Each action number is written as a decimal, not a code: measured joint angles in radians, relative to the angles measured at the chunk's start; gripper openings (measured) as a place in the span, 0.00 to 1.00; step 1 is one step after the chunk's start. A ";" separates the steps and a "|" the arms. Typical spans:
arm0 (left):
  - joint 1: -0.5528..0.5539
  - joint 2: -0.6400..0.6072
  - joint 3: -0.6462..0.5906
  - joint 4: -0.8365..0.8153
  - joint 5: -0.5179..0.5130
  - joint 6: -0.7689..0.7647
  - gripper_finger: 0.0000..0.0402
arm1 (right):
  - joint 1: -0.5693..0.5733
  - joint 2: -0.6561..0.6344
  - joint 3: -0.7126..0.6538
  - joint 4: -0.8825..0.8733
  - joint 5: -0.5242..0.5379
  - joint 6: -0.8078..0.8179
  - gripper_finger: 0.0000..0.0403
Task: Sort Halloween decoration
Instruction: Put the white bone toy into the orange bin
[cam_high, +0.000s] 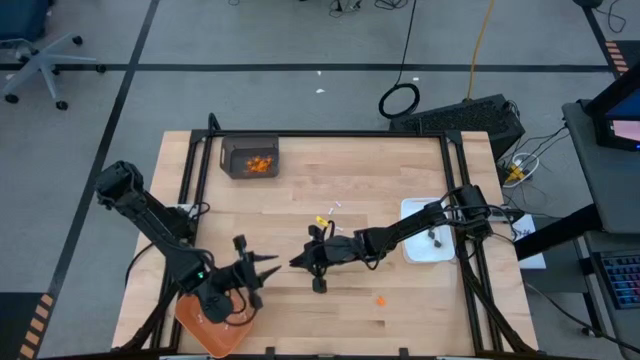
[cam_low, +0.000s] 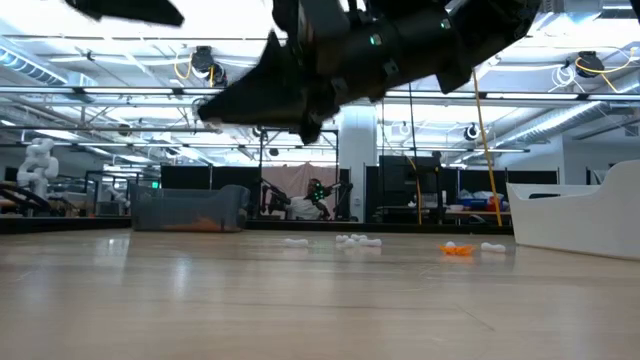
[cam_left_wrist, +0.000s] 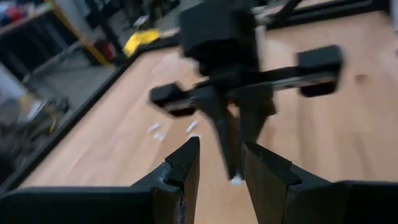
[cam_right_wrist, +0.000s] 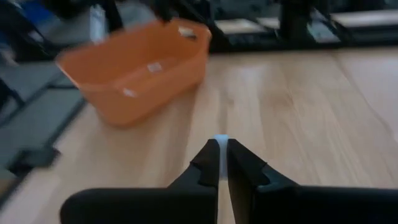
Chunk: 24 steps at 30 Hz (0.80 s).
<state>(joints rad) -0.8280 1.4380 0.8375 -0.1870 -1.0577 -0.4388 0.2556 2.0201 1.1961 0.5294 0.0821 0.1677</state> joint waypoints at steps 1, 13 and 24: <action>-0.012 0.000 0.000 0.026 -0.005 0.039 0.30 | 0.000 0.000 0.000 0.025 -0.014 0.000 0.00; -0.124 0.007 0.000 0.106 -0.040 0.373 0.40 | 0.002 -0.002 0.001 0.214 -0.094 0.036 0.00; -0.117 0.184 0.000 0.472 -0.268 0.970 0.67 | 0.004 -0.002 0.002 0.388 -0.190 0.125 0.00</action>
<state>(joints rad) -0.9449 1.6224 0.8379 0.2852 -1.3261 0.5309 0.2596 2.0182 1.1976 0.9173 -0.1076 0.2928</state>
